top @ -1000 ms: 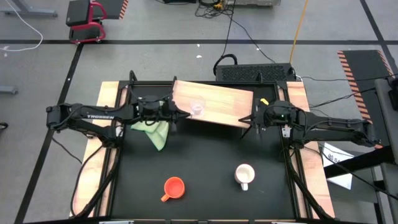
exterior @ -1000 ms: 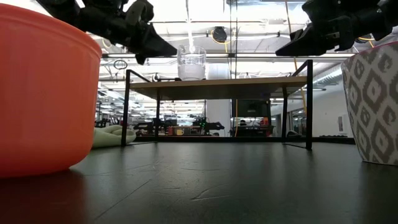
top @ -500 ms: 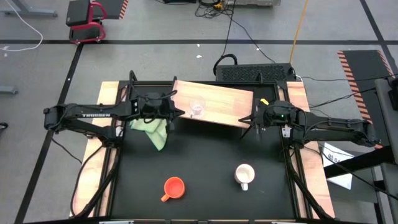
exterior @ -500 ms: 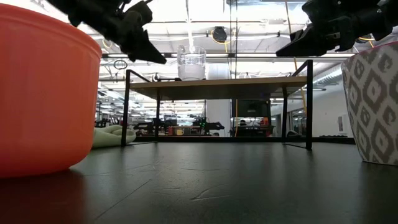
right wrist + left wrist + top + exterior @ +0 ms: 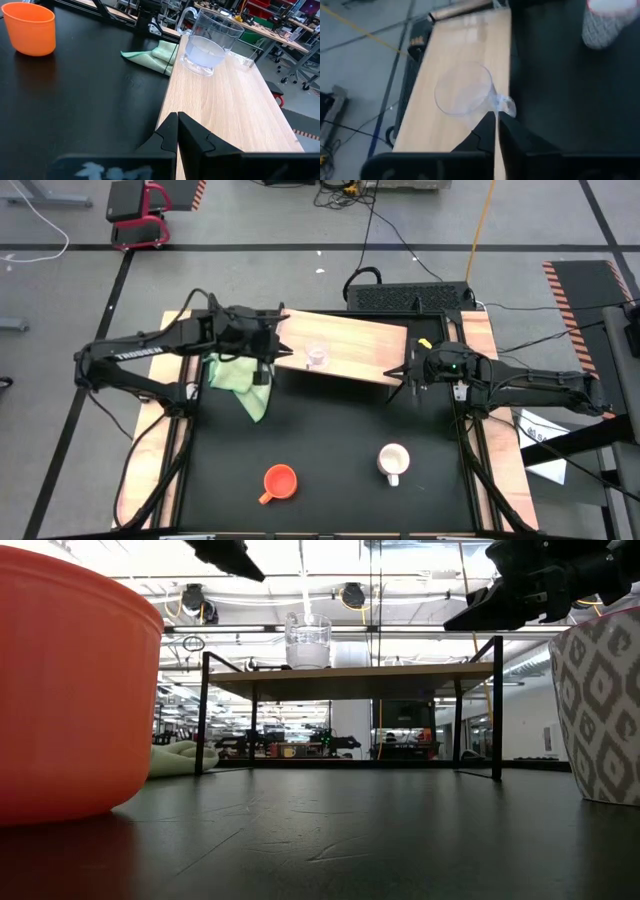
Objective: Stack small to large cups/mugs on shelf
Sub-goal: Put the transparent mug on the shelf
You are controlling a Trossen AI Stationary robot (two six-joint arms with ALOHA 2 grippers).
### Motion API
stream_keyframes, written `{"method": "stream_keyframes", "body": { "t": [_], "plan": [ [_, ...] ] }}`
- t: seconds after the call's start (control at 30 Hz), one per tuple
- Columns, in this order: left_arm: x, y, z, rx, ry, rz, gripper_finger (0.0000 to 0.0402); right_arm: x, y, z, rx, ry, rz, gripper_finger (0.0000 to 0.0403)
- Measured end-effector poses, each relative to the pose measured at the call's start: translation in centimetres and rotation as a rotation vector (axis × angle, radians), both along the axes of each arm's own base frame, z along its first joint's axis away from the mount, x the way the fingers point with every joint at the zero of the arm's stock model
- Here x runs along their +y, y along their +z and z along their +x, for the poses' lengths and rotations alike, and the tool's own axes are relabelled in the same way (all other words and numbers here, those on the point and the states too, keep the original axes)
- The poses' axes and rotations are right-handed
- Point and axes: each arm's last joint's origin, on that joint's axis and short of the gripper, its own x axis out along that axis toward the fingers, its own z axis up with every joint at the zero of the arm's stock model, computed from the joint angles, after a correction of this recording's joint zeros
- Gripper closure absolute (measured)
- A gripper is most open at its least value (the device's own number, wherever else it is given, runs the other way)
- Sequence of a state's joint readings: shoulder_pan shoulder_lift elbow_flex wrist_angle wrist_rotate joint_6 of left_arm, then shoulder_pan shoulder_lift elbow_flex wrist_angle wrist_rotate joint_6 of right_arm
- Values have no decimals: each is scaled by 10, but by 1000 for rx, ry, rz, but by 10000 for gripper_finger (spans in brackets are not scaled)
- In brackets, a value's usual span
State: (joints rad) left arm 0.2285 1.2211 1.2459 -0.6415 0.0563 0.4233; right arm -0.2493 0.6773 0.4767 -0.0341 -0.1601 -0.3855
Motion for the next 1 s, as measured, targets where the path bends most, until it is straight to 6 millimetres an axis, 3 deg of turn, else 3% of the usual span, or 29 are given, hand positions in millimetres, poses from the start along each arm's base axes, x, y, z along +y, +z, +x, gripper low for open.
{"method": "stream_keyframes", "body": {
  "t": [0.13,0.5,0.8,1.0],
  "plan": [
    [3,18,8,52,-56,63,397,0,0,0,0,0,0,403],
    [15,20,40,272,-214,181,400,0,0,0,2,1,4,403],
    [22,32,60,262,-218,261,397,0,0,0,3,0,8,403],
    [31,31,69,267,-193,253,363,0,-1,0,6,-3,16,403]
  ]
}}
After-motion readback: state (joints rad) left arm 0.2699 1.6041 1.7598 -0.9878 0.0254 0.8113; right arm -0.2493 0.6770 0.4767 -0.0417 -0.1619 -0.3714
